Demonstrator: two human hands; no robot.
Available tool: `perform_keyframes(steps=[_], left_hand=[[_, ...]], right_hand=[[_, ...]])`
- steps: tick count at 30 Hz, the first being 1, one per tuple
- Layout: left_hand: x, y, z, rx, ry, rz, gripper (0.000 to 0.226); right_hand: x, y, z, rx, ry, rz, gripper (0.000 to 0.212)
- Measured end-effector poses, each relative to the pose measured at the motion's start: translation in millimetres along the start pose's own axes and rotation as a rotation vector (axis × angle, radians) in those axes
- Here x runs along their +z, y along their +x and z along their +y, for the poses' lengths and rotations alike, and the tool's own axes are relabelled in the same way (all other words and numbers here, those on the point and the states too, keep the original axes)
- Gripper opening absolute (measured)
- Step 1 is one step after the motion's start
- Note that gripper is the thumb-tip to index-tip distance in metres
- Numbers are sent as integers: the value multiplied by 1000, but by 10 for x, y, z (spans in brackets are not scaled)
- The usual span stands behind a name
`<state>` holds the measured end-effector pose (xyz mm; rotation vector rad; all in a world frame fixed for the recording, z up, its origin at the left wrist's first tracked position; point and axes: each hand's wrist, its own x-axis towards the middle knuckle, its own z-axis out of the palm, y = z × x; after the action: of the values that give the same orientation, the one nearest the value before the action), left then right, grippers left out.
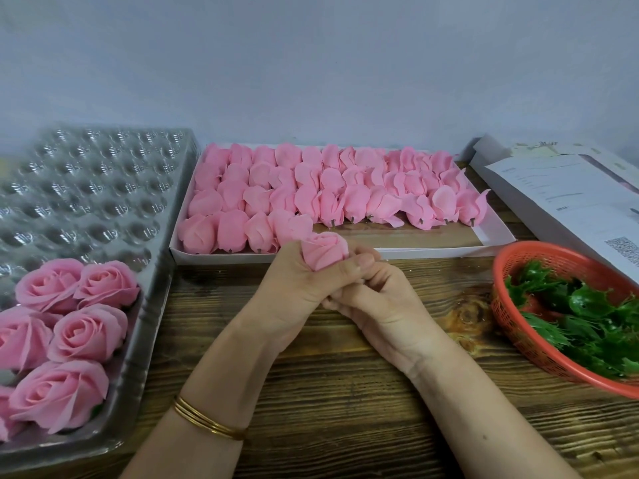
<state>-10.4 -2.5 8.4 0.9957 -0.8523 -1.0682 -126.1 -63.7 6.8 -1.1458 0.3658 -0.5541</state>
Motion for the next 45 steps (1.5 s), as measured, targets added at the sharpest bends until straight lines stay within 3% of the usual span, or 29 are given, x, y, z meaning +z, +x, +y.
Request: perform_keyframes(steps=[4,10,13,18,26,35,45], left_hand=[[-13,0,10,-2,10,-33,23],[15,0,8,8,46,-5,22],[18,15,-22,24,52,62,23],[43,23,-63,125,201,157,28],[64,-3,-90,109,442,119,7],[62,-16,-93,106,615,105,12],[88,-15,-94,131,639,120,27]], right_hand=[[-20,9,-24,66,30,-25,23],[-44,22,-21,106,52,-9,12],[-39,15,0,114,37,11,18],[-39,12,-22,150,34,62,29],[16,10,-97,192,98,114,33],[26,18,-112,237,71,176,32],[-1,12,-93,221,72,175,23]])
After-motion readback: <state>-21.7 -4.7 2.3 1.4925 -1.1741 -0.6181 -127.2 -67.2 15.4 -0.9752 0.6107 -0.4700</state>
